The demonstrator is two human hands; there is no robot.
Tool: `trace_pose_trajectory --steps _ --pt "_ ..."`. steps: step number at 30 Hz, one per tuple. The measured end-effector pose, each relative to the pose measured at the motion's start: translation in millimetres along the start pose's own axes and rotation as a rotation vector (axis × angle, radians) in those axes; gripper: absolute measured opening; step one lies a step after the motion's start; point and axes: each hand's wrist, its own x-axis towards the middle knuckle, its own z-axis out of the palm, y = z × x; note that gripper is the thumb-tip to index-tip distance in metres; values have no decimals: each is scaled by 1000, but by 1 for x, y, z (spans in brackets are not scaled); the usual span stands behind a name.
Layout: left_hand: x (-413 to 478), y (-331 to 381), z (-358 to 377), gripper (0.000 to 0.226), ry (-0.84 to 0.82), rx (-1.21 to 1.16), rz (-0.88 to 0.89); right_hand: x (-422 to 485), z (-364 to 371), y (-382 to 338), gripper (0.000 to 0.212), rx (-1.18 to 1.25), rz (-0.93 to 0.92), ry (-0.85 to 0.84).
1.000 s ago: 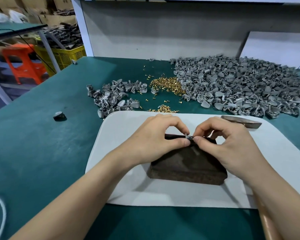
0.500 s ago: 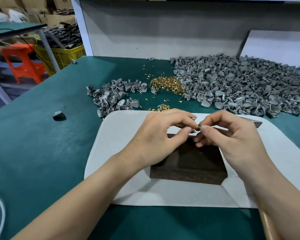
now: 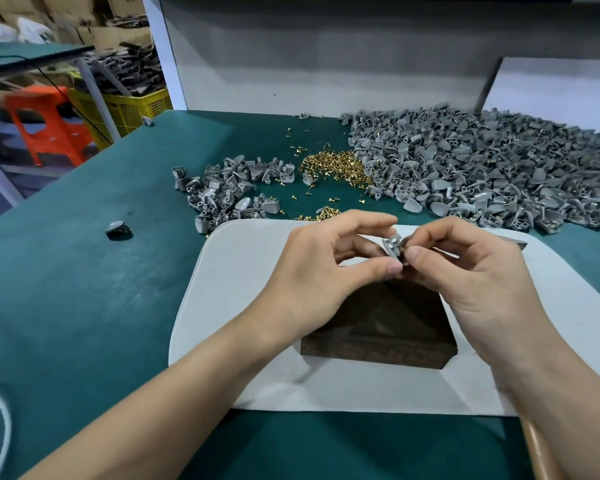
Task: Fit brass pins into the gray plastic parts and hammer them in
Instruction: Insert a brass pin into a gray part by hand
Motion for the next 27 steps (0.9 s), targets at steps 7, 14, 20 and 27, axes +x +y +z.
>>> trace_pose_trajectory --steps 7,14,20,27 --pt "2 3 -2 19 22 -126 -115 -2 3 -2 8 -33 -86 18" --pt "2 3 -6 23 -47 -330 -202 -3 3 -4 14 108 -97 18" --pt "2 2 -7 24 -96 -364 -221 -4 7 -8 10 131 -59 10" --pt "2 2 -7 22 -96 -372 -238 -4 6 -9 5 133 -4 19"
